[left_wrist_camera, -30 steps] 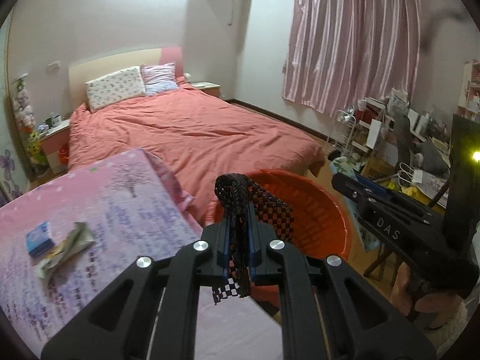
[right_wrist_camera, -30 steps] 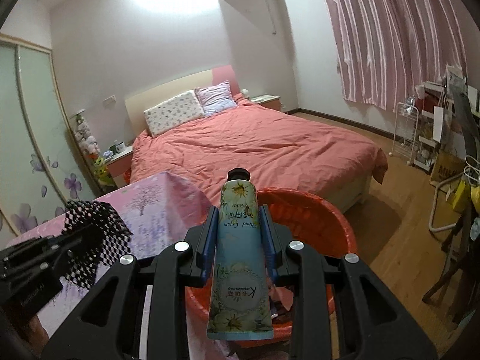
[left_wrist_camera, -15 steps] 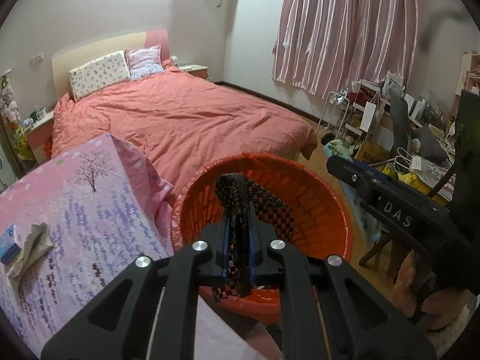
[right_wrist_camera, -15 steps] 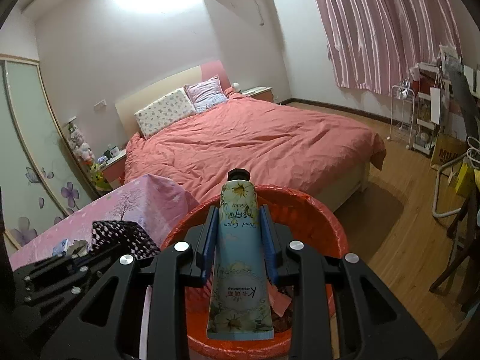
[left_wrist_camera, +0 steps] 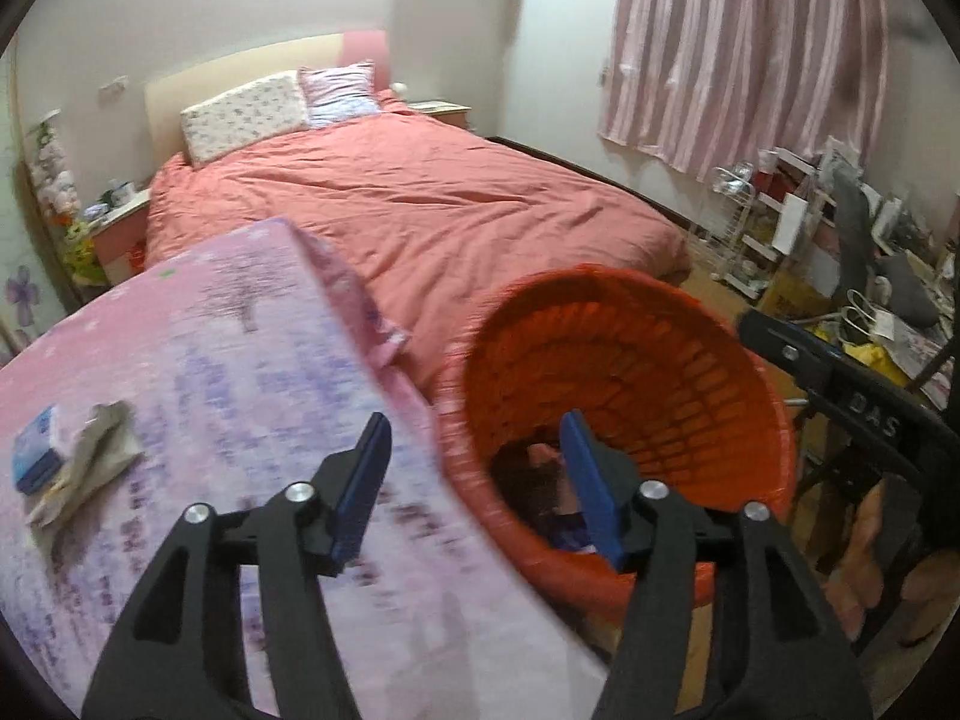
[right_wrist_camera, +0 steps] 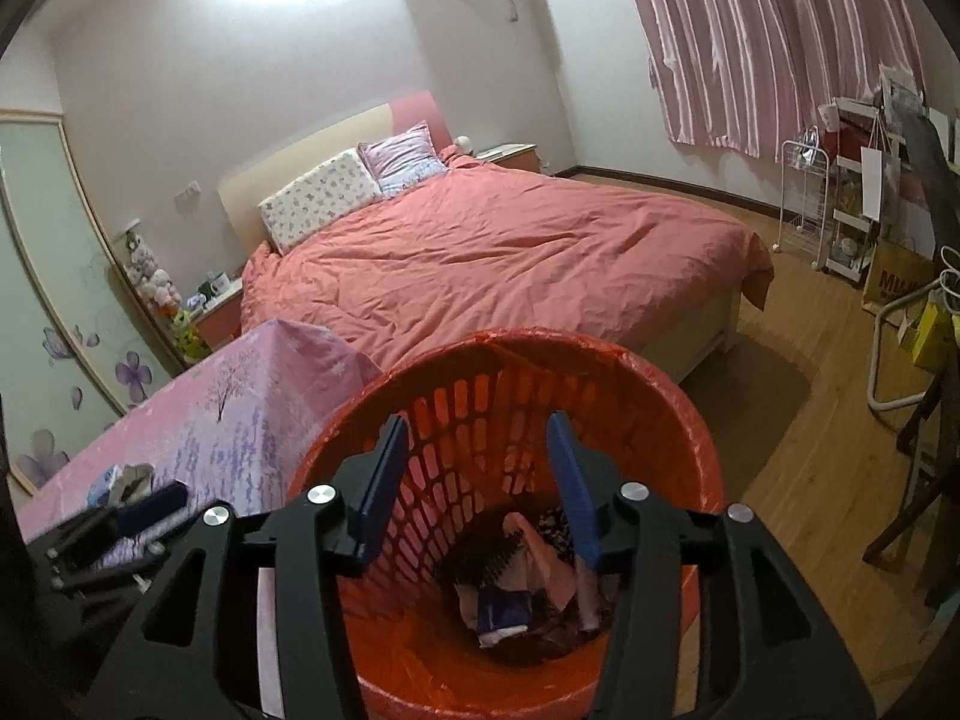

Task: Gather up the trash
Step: 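Hold the mesh and tube over the orange basket and open both tools, then return both tools to the bed toward the tissue pack and snack wrapper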

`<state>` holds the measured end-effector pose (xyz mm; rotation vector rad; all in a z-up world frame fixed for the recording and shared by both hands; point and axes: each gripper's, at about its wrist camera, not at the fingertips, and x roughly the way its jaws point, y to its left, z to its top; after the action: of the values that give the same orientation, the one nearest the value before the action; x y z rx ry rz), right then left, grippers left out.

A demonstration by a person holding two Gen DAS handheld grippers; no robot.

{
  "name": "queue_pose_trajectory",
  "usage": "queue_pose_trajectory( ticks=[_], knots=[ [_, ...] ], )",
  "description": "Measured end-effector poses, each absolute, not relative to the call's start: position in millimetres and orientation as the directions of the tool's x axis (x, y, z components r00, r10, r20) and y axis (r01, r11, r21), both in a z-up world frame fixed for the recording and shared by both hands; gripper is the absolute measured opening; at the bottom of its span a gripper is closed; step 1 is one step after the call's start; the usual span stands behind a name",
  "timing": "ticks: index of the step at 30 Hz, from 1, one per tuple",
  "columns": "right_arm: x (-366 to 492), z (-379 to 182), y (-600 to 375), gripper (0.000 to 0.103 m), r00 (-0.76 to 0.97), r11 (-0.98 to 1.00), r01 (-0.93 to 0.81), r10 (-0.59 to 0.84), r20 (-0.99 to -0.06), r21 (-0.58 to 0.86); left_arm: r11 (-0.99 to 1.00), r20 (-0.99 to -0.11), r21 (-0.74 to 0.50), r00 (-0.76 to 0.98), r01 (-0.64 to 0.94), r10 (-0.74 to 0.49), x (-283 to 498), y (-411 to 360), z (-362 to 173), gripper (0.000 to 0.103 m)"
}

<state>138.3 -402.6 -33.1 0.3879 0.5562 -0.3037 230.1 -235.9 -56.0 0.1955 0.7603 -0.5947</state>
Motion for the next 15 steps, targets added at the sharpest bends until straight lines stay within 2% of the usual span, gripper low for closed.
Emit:
queue_pose_trajectory(
  ticks=[5,11,15],
  knots=[
    [145.4,-31.2,-376.5,0.054,0.805,0.914,0.338,-0.158,-0.572,0.224,0.889,-0.691,0.007,0.645,0.457,-0.326,245.0,-177.4,-52.3,0.072],
    [153.3,-31.2,-337.5,0.058,0.805,0.946,0.262,-0.105,-0.584,0.191,0.983,-0.687,0.060,0.722,0.175,-0.087,290.4,-71.3,-51.2,0.084],
    [161.6,-34.2,-312.2,0.058,0.794,0.961,0.218,-0.074,-0.603,0.169,0.998,-0.695,0.049,0.719,0.033,0.010,327.2,-8.9,-54.5,0.087]
  ],
)
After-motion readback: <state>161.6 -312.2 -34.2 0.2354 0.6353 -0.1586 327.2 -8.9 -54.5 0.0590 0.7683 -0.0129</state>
